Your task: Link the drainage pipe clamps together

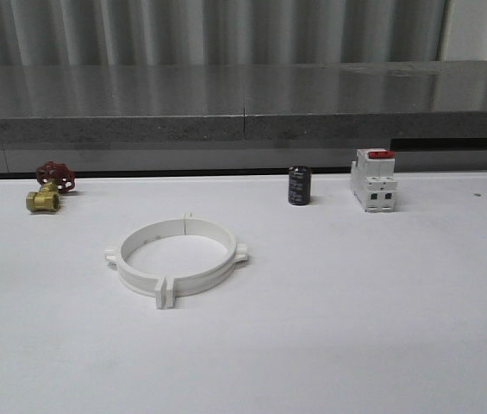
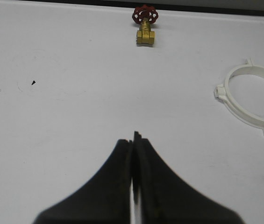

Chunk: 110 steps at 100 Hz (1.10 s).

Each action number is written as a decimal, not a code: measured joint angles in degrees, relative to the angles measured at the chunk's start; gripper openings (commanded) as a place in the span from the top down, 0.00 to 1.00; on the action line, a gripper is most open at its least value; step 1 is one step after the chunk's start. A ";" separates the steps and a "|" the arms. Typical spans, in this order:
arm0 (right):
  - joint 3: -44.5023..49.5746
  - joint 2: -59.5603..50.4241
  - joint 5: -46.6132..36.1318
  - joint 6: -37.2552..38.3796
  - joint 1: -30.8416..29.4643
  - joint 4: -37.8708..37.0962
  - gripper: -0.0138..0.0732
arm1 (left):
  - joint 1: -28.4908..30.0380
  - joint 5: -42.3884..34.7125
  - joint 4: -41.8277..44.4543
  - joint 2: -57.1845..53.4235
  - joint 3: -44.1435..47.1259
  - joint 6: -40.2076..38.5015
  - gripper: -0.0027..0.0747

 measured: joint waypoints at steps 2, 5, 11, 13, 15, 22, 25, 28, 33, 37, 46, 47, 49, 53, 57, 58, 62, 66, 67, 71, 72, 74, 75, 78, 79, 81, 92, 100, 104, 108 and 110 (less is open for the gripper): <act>0.00 0.00 0.00 0.00 0.00 0.00 0.92 | 0.00 0.00 0.00 0.00 0.00 0.00 0.99; 0.00 0.00 0.00 0.00 0.00 0.00 0.92 | 0.00 0.00 0.00 0.00 0.00 0.00 0.99; 0.00 0.00 0.00 0.00 0.00 0.00 0.92 | 0.00 0.00 0.00 0.00 0.00 0.00 0.99; 0.00 0.00 0.00 0.00 0.00 0.00 0.92 | 0.00 0.00 0.00 0.00 0.00 0.00 0.99; 0.00 0.00 0.00 0.00 0.00 0.00 0.92 | 0.00 0.00 0.00 0.00 0.00 0.00 0.99; 0.00 0.00 0.00 0.00 0.00 0.00 0.92 | 0.00 0.00 0.00 0.00 0.00 0.00 0.99; 0.00 0.00 0.00 0.00 0.00 0.00 0.92 | 0.00 0.00 0.00 0.00 0.00 0.00 0.99; 0.00 0.00 0.00 0.00 0.00 0.00 0.92 | 0.00 0.00 0.00 0.00 0.00 0.00 0.99; 0.00 0.00 0.00 0.00 0.00 0.00 0.92 | 0.00 0.00 0.00 0.00 0.00 0.00 0.99; 0.00 0.00 0.00 0.04 0.00 0.00 0.92 | 0.00 0.00 0.00 0.00 0.00 0.00 0.99; 0.00 0.00 -0.10 0.04 0.00 0.00 0.92 | 0.00 -0.16 0.11 -0.12 0.00 0.00 0.99; 0.00 0.00 -0.09 0.04 0.00 0.00 0.92 | 0.00 -0.15 0.21 -0.12 0.00 0.00 0.99; 0.00 0.00 -0.09 0.04 0.00 0.00 0.92 | 0.00 -0.64 0.54 -0.26 0.12 0.00 0.99; 0.00 0.00 -0.09 0.04 0.00 0.00 0.92 | 0.00 -2.24 1.02 -0.71 0.63 0.00 0.99; 0.00 0.00 -0.09 0.04 0.00 0.00 0.92 | 0.00 -4.35 1.43 -1.49 1.39 0.00 0.99; 0.00 0.00 -0.09 0.04 0.00 0.00 0.92 | 0.00 -5.42 1.44 -1.83 1.55 0.00 0.99; 0.00 0.00 -0.09 0.04 0.00 0.00 0.92 | 0.00 -8.46 1.58 -2.82 2.85 0.00 0.99; 0.00 0.00 -0.09 0.04 0.00 0.00 0.92 | 0.00 -12.47 1.68 -4.24 4.62 0.00 0.99; 0.00 0.00 -0.09 0.04 0.00 0.00 0.92 | 0.00 -13.79 1.68 -4.49 4.96 0.00 0.99; 0.00 0.00 -0.09 0.04 0.00 0.00 0.92 | 0.00 -16.82 1.83 -6.11 7.08 0.00 0.99; 0.00 0.00 -0.09 0.04 0.00 0.00 0.92 | 0.00 -17.91 1.82 -6.68 7.45 0.00 0.99; 0.00 0.00 -0.09 0.04 0.00 0.00 0.92 | 0.00 -19.38 1.82 -7.27 8.57 0.00 0.99; 0.00 0.00 -0.09 0.04 0.00 0.00 0.92 | 0.00 -19.81 1.82 -7.86 8.95 0.00 0.99; 0.00 0.00 -0.09 0.04 0.00 0.00 0.92 | 0.00 -21.29 1.86 -9.08 10.85 0.00 0.99; 0.00 0.00 -0.09 0.04 0.00 0.00 0.92 | 0.00 -21.85 1.86 -9.69 11.23 0.00 0.99; 0.00 0.00 -0.09 0.04 0.00 0.00 0.92 | 0.00 -22.50 1.86 -10.29 12.35 0.00 0.99; 0.00 0.00 -0.09 0.13 0.00 0.00 0.92 | 0.00 -23.66 1.95 -15.13 18.15 0.00 0.99; 0.00 0.00 -0.09 0.13 0.00 0.00 0.92 | 0.00 -23.89 2.35 -18.86 21.68 -0.76 0.99; 0.00 0.00 -0.09 0.13 0.00 0.00 0.92 | 0.00 -23.89 2.44 -20.44 23.33 -1.26 0.99; 0.00 0.00 -0.09 0.13 0.00 0.00 0.92 | 0.00 -24.02 2.57 -22.34 24.84 -2.00 0.99; 0.00 0.00 -0.09 0.13 0.00 0.00 0.92 | 0.00 -24.02 2.57 -23.26 25.27 -2.37 0.99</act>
